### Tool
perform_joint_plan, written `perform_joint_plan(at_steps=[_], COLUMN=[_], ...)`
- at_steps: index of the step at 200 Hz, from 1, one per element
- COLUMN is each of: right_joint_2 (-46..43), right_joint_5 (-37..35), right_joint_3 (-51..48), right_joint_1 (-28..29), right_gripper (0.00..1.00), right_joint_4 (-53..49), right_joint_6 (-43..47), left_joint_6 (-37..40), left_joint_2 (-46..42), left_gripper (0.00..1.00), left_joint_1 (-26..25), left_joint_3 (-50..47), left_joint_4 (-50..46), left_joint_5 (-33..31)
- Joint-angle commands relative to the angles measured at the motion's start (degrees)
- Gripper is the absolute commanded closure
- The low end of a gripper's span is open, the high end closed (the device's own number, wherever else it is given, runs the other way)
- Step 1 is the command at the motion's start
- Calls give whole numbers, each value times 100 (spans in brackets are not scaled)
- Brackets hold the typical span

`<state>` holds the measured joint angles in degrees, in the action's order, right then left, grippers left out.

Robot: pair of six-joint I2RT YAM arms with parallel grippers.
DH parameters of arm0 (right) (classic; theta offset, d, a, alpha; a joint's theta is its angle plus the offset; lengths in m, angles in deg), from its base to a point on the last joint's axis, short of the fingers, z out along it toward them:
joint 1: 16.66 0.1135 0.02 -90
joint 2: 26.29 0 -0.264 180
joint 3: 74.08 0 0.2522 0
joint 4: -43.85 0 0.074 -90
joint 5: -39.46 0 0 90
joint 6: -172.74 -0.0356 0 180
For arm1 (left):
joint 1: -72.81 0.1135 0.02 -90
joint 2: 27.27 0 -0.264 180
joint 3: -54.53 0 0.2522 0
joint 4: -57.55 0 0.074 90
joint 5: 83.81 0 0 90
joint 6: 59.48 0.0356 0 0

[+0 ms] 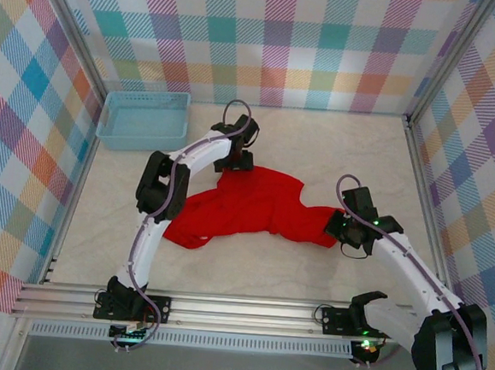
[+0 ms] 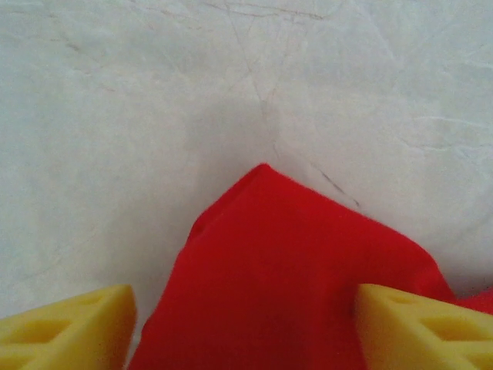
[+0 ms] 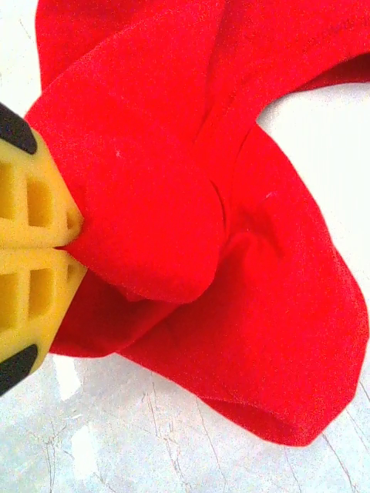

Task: Fold the inside-out t-shirt

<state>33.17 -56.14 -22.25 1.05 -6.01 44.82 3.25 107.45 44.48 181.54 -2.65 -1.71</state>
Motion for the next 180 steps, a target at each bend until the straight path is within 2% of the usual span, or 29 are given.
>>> perform_joint_plan(at_steps=[1,18,24,41,56,77,96,111,127,154,180], right_joint_2=[171,273,300,353,412,669,926,1056,1022,621,50], right_joint_5=[-227,-384,-472,-724,-762,-853,-1016,-1017,-958,-496,223], right_joint_3=[171,328,421,803,1325,2499,3750,4605,5192,5043,3751], right_joint_1=[1,-8,-20,-141,-333,-593,-682,-682,-682,-677,-655], right_gripper=[100,100,100,100,100,100,100,100,100,100,100], right_joint_4=[-128,-235,-287,-530,-693,-1020,-1333,-1493,-1577,-1452,-1269], right_joint_6=[188,264,296,423,585,848,1100,1287,1446,1742,1655], left_joint_6=[16,-8,-24,-72,-52,-33,37,80,66,-152,-472], left_joint_2=[150,165,129,-103,-434,-1106,-1984,-2846,-3923,-5714,-6853], left_gripper=[44,71,78,92,100,100,100,100,100,100,100], left_joint_1=[52,123,161,214,215,282,361,407,441,468,470], left_joint_3=[289,451,548,856,1260,1707,1679,1260,312,-2010,-4095], left_joint_4=[-115,-179,-247,-444,-582,-687,-569,-296,202,912,1183], left_joint_5=[314,437,509,604,620,566,344,66,-242,-603,-278])
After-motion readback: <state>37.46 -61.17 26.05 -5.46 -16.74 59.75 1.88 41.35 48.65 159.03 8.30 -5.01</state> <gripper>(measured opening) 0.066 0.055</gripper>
